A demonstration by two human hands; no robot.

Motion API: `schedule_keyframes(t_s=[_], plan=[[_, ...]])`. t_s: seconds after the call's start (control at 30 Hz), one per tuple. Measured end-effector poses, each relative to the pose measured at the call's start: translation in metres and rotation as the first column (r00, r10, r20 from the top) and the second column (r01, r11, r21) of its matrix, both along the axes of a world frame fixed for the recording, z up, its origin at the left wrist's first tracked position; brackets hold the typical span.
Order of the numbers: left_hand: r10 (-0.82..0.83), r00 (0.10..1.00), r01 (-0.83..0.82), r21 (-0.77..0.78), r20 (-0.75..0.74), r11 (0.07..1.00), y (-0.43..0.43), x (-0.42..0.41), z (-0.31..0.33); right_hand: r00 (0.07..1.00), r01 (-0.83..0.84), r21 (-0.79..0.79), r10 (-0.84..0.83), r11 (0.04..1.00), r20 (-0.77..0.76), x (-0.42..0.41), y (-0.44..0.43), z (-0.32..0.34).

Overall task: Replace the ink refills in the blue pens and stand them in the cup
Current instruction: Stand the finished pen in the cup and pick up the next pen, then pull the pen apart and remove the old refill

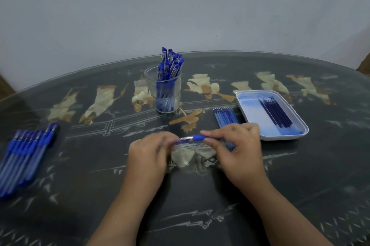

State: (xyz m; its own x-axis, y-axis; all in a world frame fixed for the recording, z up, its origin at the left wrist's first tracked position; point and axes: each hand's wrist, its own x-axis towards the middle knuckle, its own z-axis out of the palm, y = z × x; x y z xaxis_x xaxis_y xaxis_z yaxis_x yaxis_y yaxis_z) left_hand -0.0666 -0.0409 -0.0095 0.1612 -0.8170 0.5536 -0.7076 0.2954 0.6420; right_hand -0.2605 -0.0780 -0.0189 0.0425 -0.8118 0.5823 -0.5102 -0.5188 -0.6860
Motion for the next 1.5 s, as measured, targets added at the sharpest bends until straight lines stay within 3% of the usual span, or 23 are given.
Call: schedule_keyframes(t_s=[0.07,0.1,0.17,0.43,0.6,0.8,0.97,1.2,1.5], plan=[[0.111,0.981,-0.107,0.033,-0.161,0.994,-0.001,0.006,0.003,0.998,-0.013,0.068,0.009,0.998,0.066,-0.004,0.0,0.002],[0.12,0.981,-0.117,0.034,-0.151,0.993,-0.001,0.007,0.003,0.998,-0.025,0.06,0.021,0.998,0.057,-0.004,0.001,0.003],[0.127,0.991,-0.125,0.064,-0.037,0.99,-0.001,0.003,0.003,0.999,-0.029,0.035,0.028,0.999,0.021,0.0,0.003,0.002],[0.148,0.969,-0.202,0.29,0.197,0.935,-0.004,0.0,0.001,1.0,-0.012,0.057,0.013,0.998,-0.012,0.002,0.0,-0.001],[0.142,0.969,-0.203,0.328,0.201,0.923,-0.004,0.001,0.001,0.999,-0.02,0.072,0.022,0.997,-0.029,0.002,0.0,-0.001],[0.105,0.989,-0.128,0.259,0.101,0.957,-0.002,0.0,0.003,0.999,-0.027,0.054,0.03,0.998,-0.042,0.002,-0.001,-0.003],[-0.066,0.99,0.082,0.128,-0.122,0.988,0.001,0.002,0.008,0.998,-0.034,0.034,0.035,0.999,-0.051,0.004,-0.002,-0.003],[-0.081,0.996,0.084,0.055,-0.047,0.995,-0.002,0.0,0.003,0.997,-0.052,-0.005,0.052,0.999,-0.053,0.005,-0.001,-0.002],[-0.015,0.988,-0.005,0.127,0.153,0.992,0.0,-0.005,-0.005,0.998,-0.04,-0.03,0.039,0.999,-0.048,0.006,0.001,0.0]])
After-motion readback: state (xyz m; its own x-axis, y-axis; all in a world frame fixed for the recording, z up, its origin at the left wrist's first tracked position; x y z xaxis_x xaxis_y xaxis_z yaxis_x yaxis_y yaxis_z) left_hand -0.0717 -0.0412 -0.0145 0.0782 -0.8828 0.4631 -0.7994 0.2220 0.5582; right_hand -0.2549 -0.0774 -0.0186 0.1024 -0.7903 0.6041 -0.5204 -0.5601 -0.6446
